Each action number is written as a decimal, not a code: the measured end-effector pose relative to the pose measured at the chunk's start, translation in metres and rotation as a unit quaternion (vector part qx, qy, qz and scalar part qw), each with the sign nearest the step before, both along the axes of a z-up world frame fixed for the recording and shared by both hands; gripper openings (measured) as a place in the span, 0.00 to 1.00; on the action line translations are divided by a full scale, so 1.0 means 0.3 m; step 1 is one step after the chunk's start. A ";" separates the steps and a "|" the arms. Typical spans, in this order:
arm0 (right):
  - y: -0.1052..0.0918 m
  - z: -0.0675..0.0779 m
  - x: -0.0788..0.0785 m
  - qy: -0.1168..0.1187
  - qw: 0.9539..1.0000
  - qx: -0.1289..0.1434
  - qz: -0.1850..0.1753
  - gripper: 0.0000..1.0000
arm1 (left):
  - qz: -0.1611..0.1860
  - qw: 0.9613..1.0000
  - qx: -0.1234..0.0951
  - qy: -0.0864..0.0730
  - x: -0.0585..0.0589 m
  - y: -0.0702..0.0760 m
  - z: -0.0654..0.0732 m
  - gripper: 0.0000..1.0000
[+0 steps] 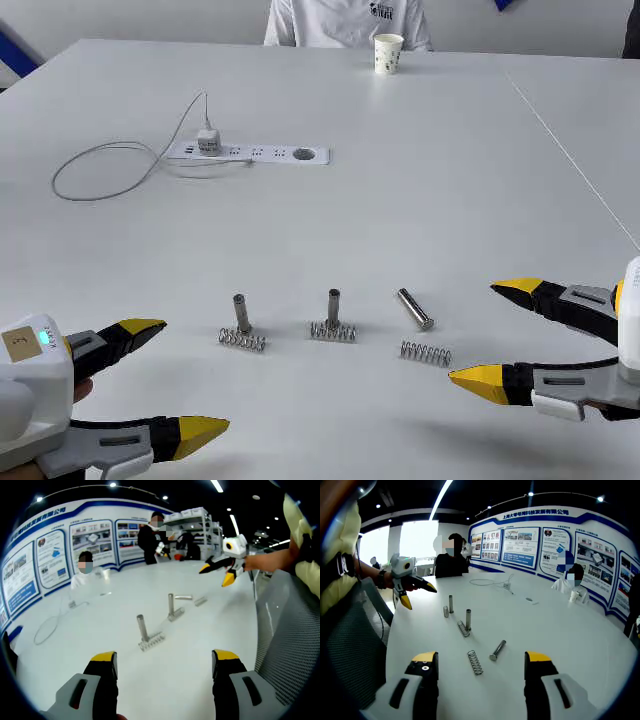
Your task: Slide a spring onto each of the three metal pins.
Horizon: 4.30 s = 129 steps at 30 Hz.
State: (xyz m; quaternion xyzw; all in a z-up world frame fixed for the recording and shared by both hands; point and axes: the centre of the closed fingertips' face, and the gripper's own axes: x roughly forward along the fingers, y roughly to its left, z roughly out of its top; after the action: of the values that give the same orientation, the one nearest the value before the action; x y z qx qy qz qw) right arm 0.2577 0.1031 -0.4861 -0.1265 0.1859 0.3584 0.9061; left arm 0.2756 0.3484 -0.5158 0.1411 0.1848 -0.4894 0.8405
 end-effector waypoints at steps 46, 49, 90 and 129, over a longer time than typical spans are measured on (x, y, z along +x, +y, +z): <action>-0.007 0.021 0.052 0.023 1.000 -0.001 -0.011 0.61 | 0.014 1.000 -0.009 -0.001 -0.013 0.000 0.007 0.78; -0.002 0.021 0.068 0.028 1.000 -0.004 -0.013 0.59 | 0.014 1.000 -0.010 -0.002 -0.017 -0.004 0.008 0.78; 0.032 -0.153 0.327 0.131 0.981 -0.083 -0.117 0.22 | 0.009 1.000 -0.019 0.001 -0.016 -0.024 0.002 0.77; 0.048 -0.261 0.345 0.201 0.960 -0.079 -0.180 0.10 | 0.012 1.000 -0.025 0.007 -0.011 -0.020 -0.019 0.76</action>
State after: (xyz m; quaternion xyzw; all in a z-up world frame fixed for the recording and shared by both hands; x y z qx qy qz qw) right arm 0.3612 0.1175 -0.5645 -0.0870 0.4117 0.1914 0.8867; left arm 0.2723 0.3424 -0.5216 0.1140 0.1800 -0.4848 0.8483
